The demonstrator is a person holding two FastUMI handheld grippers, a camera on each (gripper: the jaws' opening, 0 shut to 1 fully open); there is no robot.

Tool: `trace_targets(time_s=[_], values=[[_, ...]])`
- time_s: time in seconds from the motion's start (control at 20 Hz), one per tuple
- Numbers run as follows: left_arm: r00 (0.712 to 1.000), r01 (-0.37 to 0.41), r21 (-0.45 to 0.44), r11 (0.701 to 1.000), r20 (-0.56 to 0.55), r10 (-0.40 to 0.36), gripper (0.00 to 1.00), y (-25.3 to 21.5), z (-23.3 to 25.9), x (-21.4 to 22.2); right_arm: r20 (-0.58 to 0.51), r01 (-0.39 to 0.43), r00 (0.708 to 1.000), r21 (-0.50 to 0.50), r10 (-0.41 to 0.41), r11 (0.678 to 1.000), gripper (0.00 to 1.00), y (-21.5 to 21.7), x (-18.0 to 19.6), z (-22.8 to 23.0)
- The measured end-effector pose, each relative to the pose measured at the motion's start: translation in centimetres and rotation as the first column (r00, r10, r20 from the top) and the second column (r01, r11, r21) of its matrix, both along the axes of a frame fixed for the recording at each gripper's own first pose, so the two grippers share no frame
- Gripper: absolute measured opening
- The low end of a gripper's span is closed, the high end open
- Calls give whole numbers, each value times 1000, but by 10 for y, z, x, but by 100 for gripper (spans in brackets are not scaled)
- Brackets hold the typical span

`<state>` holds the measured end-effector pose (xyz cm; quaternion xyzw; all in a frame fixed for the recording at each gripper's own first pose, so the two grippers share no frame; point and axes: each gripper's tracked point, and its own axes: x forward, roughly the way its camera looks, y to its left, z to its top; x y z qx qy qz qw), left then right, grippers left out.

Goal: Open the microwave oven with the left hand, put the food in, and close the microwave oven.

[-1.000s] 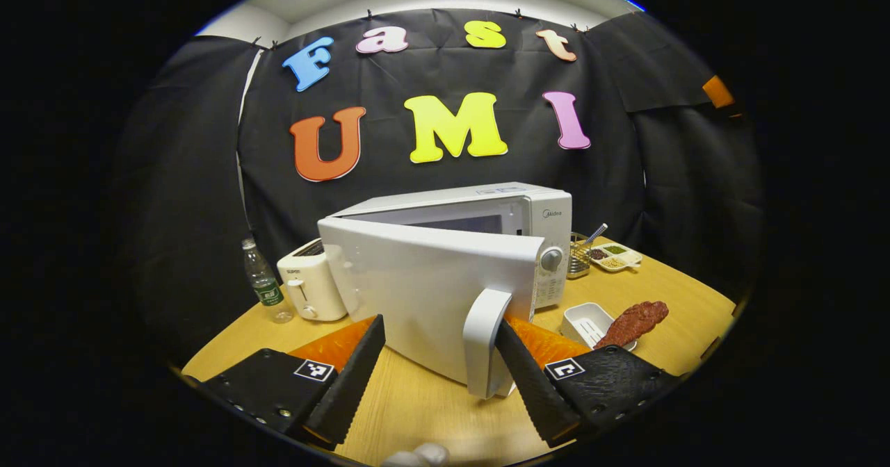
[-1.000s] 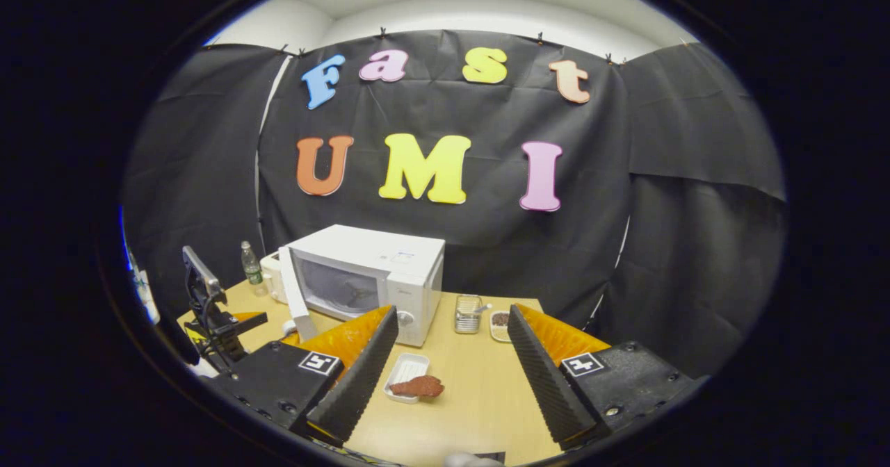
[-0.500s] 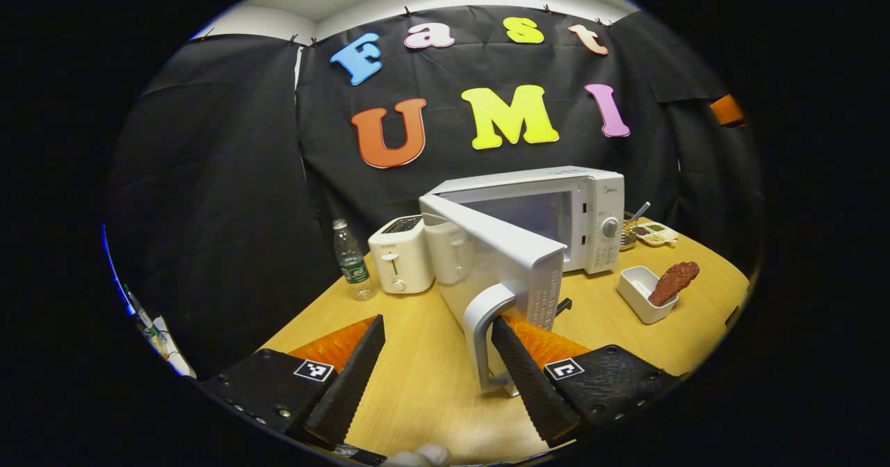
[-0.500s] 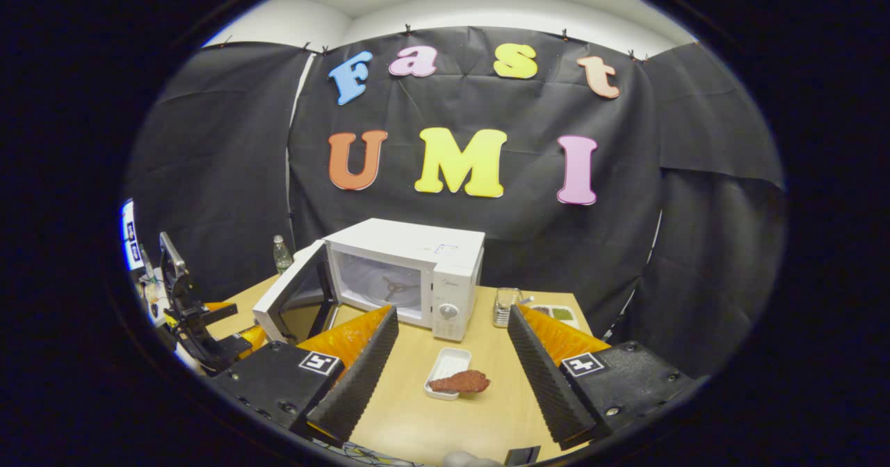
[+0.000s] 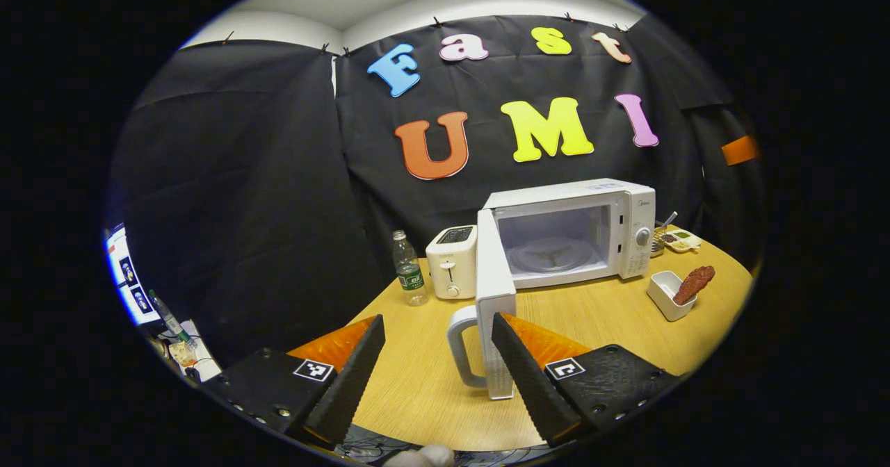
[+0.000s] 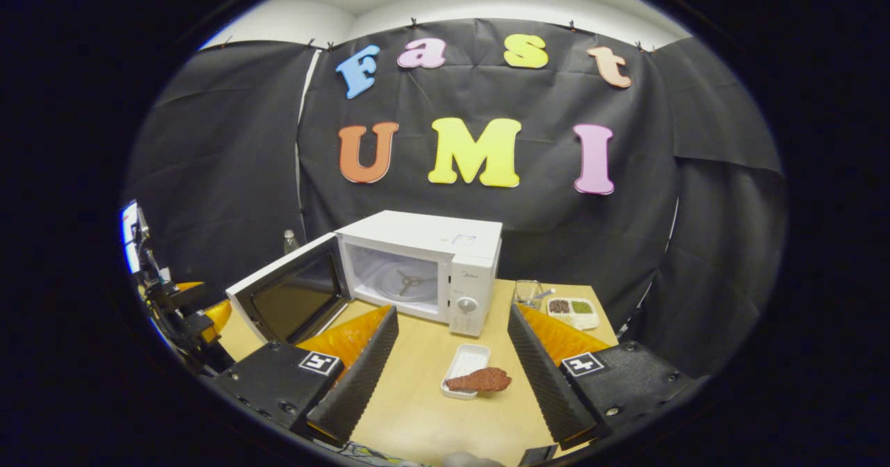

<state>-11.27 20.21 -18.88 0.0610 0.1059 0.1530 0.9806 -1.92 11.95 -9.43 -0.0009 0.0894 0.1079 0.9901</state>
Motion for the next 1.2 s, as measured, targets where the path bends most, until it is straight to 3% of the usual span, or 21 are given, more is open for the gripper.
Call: trace_targets(time_s=[0.1, 0.4, 0.55, 0.6, 0.75, 0.8, 0.85, 1.2], values=[[1000, 8, -1, 1000, 9, -8, 95, -6, 7, -2, 6, 1, 1000, -2, -1, 1000, 96, -2, 4, 2], [996, 71, -33, 997, 55, -69, 95, -44, 35, 1, -6, 24, 1000, -7, -24, 1000, 100, -25, 16, -13], [990, 119, -49, 992, 87, -114, 95, -71, 55, 5, -66, 46, 997, 22, -45, 999, 96, -46, 22, -46], [987, 137, -45, 990, 96, -132, 95, -80, 62, 6, -87, 51, 995, 32, -48, 998, 100, -53, 23, -58], [980, 175, -26, 984, 104, -172, 95, -104, 75, 11, -164, 62, 985, 59, -51, 996, 100, -68, 29, -101], [978, 185, -29, 982, 101, -181, 95, -111, 78, 13, -195, 59, 980, 81, -42, 995, 95, -72, 32, -117], [977, 194, -35, 980, 99, -190, 94, -120, 81, 14, -219, 54, 975, 102, -30, 993, 100, -73, 34, -129], [974, 214, -28, 977, 84, -211, 94, -165, 101, 31, -404, 5, 908, 276, 112, 961, 95, -70, 73, -213]])
